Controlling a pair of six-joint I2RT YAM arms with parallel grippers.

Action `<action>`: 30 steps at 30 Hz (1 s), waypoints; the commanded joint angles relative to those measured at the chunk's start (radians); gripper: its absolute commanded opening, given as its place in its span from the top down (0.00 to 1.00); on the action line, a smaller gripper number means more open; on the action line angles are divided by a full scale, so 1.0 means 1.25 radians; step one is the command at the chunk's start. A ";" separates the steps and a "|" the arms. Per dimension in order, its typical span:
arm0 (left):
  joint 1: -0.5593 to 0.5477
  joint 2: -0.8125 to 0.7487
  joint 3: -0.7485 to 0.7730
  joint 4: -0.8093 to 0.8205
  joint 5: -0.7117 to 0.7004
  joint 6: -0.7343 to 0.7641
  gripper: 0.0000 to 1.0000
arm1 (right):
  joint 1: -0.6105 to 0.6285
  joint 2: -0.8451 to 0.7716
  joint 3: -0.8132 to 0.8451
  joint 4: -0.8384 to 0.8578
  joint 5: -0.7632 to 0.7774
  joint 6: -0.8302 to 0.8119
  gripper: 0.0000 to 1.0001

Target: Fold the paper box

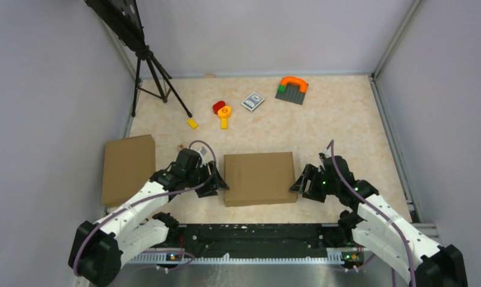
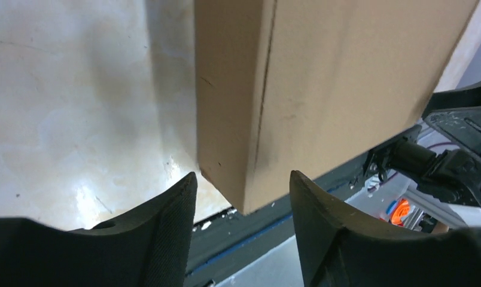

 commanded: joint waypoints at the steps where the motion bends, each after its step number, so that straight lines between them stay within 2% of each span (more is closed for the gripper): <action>1: -0.006 0.039 -0.041 0.178 -0.030 -0.041 0.44 | 0.019 0.029 -0.048 0.171 0.029 0.026 0.37; 4: -0.006 0.077 -0.055 0.242 -0.038 -0.039 0.57 | 0.018 0.051 -0.057 0.221 0.060 0.037 0.48; 6: -0.005 0.118 -0.051 0.283 -0.049 -0.031 0.69 | 0.018 0.078 -0.054 0.262 0.086 0.047 0.62; 9: -0.001 0.208 -0.010 0.299 -0.080 -0.018 0.72 | 0.017 0.165 -0.040 0.338 0.156 0.070 0.71; 13: 0.013 0.345 0.085 0.334 -0.094 0.023 0.72 | 0.011 0.329 0.035 0.427 0.218 0.048 0.71; 16: 0.050 0.464 0.209 0.341 -0.089 0.050 0.72 | -0.024 0.465 0.129 0.448 0.284 0.019 0.71; 21: 0.097 0.633 0.391 0.310 -0.121 0.079 0.78 | -0.108 0.636 0.232 0.563 0.242 -0.045 0.71; 24: 0.112 0.651 0.412 0.346 -0.126 0.076 0.76 | -0.113 0.662 0.262 0.587 0.247 -0.078 0.64; 27: 0.114 0.651 0.442 0.318 -0.107 0.080 0.72 | -0.115 0.649 0.283 0.578 0.229 -0.099 0.61; 30: 0.114 0.593 0.450 0.277 -0.107 0.105 0.55 | -0.115 0.593 0.314 0.513 0.234 -0.143 0.52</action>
